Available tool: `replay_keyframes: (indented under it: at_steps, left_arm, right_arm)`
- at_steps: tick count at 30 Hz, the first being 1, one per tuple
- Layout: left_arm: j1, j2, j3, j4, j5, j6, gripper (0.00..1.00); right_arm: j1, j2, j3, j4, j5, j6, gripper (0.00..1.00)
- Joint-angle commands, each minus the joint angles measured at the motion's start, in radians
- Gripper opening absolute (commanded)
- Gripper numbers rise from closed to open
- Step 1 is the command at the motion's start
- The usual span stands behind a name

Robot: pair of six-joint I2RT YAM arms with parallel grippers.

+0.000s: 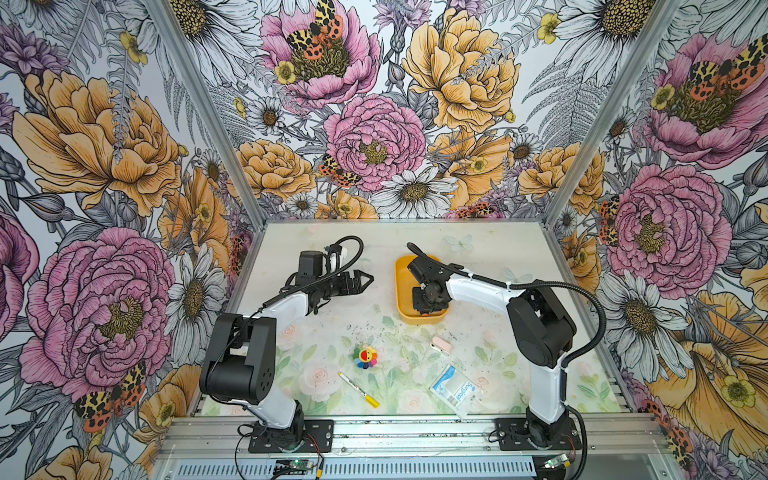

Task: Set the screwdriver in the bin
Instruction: 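Lower the screwdriver into the yellow bin and open the right gripper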

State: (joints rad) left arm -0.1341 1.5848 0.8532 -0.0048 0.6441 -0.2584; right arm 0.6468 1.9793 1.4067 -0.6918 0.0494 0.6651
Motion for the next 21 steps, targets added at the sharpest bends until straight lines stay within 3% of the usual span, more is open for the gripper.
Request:
replay_keyframes:
  at_steps: [1, 13, 21]
  left_arm:
    - [0.007, 0.001, 0.011, -0.011, -0.005, 0.021, 0.99]
    - [0.007, -0.008, 0.014, -0.018, -0.007, 0.018, 0.99]
    - [0.006, -0.012, 0.016, -0.02, -0.006, 0.017, 0.99]
  right_arm:
    - [0.004, 0.02, 0.03, 0.005, 0.02, 0.002, 0.31]
    - [0.004, -0.054, 0.03, -0.03, 0.081, -0.03, 0.53]
    - [0.004, -0.134, 0.039, -0.048, 0.062, -0.079, 0.56]
